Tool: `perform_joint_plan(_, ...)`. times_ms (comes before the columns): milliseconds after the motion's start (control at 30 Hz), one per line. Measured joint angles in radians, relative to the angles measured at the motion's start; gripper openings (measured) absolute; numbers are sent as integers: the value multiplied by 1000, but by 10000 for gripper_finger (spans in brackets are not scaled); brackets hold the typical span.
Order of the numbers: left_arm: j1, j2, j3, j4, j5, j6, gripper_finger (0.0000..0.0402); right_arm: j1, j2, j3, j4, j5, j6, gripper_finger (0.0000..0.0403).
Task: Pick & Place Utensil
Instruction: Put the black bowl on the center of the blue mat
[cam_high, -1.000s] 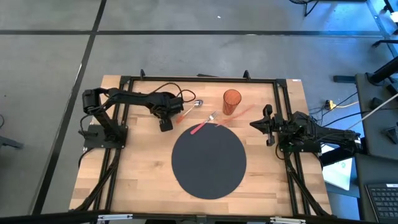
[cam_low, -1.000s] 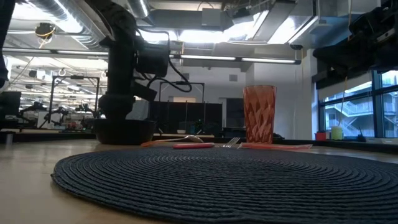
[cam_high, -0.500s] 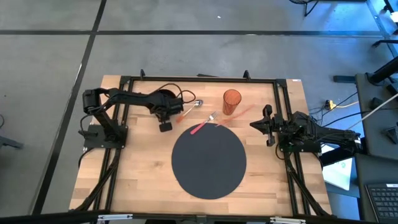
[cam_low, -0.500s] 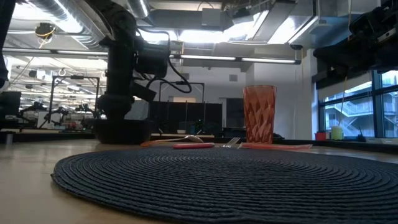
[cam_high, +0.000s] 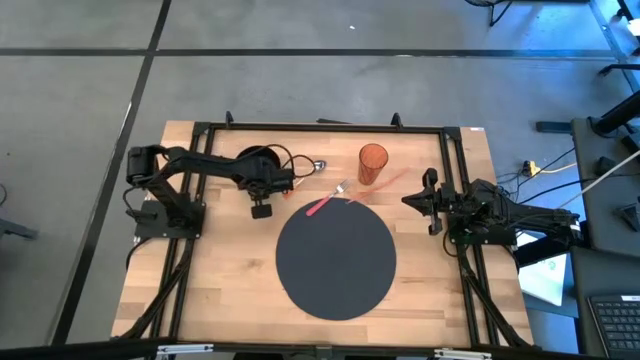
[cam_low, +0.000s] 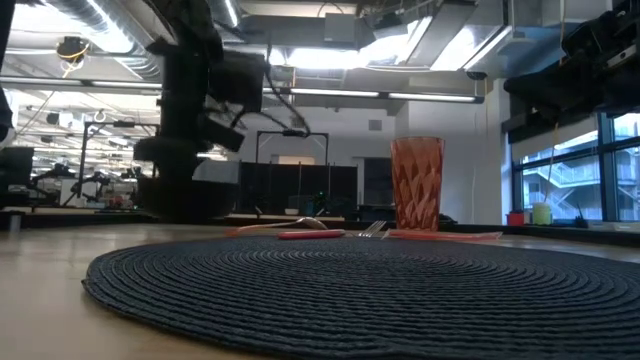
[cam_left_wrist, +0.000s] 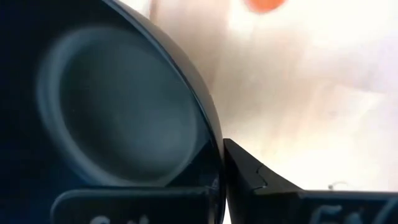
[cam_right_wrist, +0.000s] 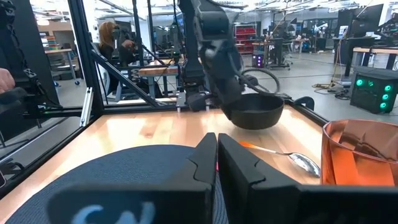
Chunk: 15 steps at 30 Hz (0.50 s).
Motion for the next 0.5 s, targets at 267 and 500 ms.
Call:
perform_joint_plan(267, -200, -23, 152, -87, 37, -103, 3, 0, 0, 0, 1, 0, 0, 16)
perform_joint_plan(500, -375, 28, 355, -131, 39, -161, 3, 0, 0, 0, 6, 1, 15, 16)
